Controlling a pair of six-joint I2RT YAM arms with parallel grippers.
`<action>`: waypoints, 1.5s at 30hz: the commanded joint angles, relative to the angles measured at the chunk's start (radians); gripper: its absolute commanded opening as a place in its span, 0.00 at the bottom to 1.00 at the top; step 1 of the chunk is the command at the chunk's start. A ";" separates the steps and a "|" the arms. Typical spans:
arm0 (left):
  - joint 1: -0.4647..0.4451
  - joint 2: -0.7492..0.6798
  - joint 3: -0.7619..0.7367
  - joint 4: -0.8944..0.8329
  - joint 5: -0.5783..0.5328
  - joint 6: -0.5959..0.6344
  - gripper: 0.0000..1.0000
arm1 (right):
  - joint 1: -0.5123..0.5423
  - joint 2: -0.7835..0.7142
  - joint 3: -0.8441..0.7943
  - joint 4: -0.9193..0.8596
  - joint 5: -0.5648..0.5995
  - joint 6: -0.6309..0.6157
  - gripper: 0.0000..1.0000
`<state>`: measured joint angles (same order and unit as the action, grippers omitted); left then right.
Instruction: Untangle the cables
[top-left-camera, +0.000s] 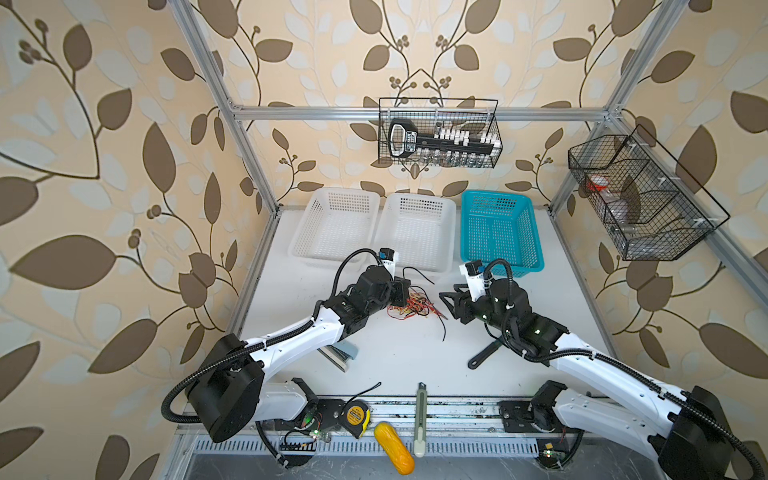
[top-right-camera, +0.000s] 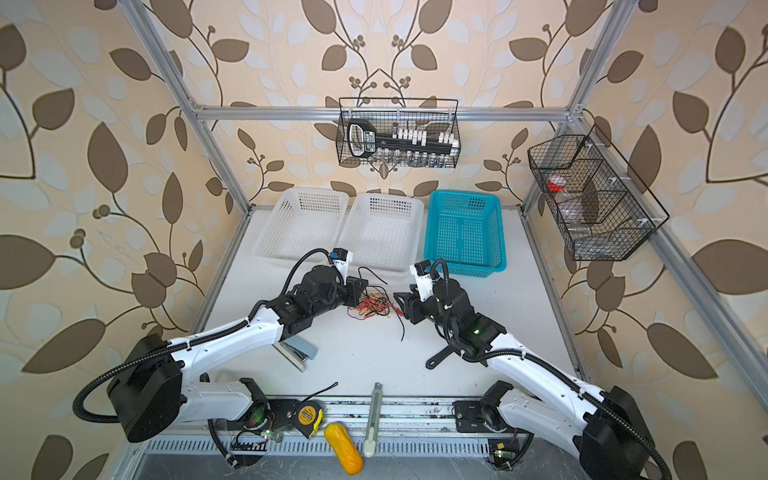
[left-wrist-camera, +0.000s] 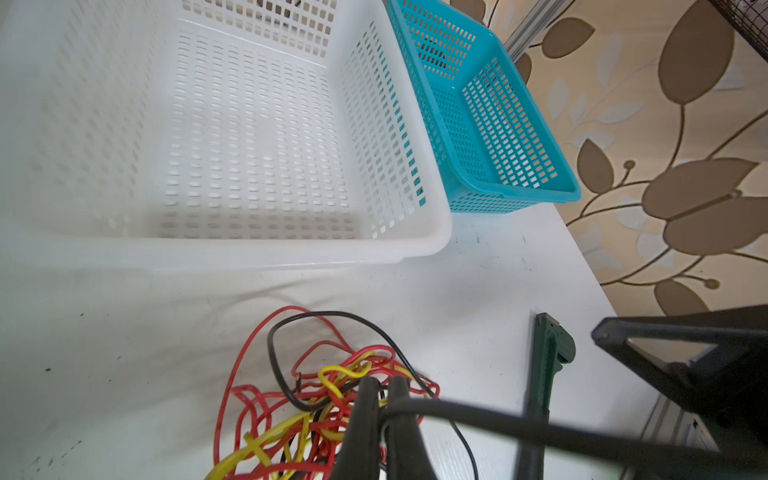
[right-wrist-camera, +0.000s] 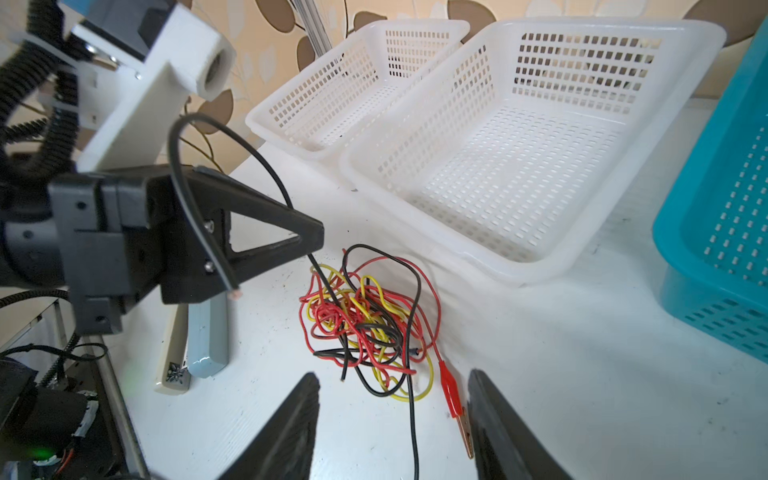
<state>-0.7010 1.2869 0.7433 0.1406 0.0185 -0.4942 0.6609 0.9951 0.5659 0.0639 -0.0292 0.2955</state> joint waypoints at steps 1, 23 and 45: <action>-0.005 -0.018 0.060 0.018 0.004 -0.016 0.00 | 0.009 0.027 -0.056 0.113 -0.009 0.014 0.57; -0.005 -0.033 0.091 -0.023 0.060 -0.042 0.00 | 0.110 0.369 0.058 0.267 0.064 -0.016 0.50; -0.005 -0.035 0.118 -0.040 0.072 -0.042 0.00 | 0.121 0.550 0.074 0.347 0.106 0.021 0.14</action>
<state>-0.7010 1.2839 0.8097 0.0704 0.0719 -0.5350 0.7773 1.5280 0.6083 0.3828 0.0395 0.3134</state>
